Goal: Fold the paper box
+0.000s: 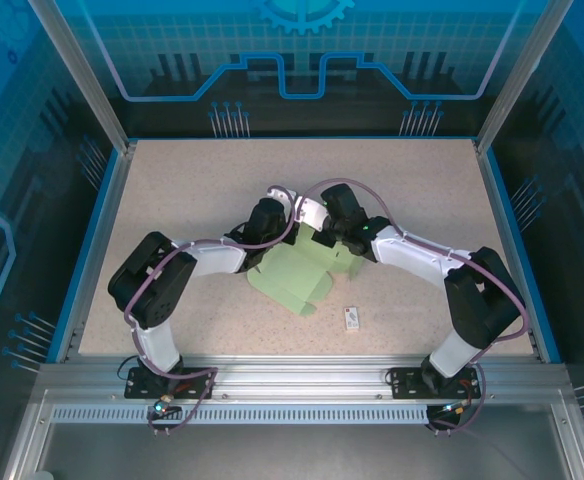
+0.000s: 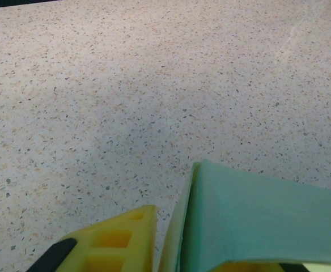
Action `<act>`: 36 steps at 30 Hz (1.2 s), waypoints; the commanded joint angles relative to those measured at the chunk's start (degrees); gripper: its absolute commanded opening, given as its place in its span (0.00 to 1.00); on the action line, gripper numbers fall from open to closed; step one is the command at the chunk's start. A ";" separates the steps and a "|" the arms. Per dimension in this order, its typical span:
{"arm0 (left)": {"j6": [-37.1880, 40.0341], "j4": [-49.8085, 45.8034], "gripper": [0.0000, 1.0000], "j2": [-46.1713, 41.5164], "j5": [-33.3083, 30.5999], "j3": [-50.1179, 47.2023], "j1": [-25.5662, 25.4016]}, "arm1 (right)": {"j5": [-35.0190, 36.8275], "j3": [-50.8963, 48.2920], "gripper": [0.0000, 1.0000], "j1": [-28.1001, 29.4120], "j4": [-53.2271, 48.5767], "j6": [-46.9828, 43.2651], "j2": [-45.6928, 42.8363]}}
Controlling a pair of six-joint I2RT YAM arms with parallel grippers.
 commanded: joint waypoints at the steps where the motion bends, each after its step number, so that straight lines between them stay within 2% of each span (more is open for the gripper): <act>1: -1.63 2.14 0.25 -1.45 -2.07 -1.15 3.52 | -2.94 -0.90 0.00 -0.14 -5.53 0.98 -2.26; 8: -0.73 3.62 0.35 -3.10 9.50 -3.24 3.64 | -0.07 -0.28 0.00 -0.67 -5.32 2.06 -2.27; 19: 0.68 2.30 0.46 -4.21 14.41 -5.26 3.55 | 0.38 0.48 0.00 -1.22 -5.70 2.76 -2.26; 23: 0.70 1.57 0.46 -3.71 14.47 -5.09 3.55 | 0.02 0.49 0.00 -1.21 -5.80 2.57 -2.48; 30: 1.36 -0.33 0.36 -1.48 13.99 -3.73 3.67 | -0.69 0.62 0.00 -1.27 -5.71 2.68 -3.09; 36: 0.88 -0.79 0.34 0.47 14.54 -2.22 4.26 | -4.64 -0.68 0.00 -1.15 -4.87 2.25 -4.69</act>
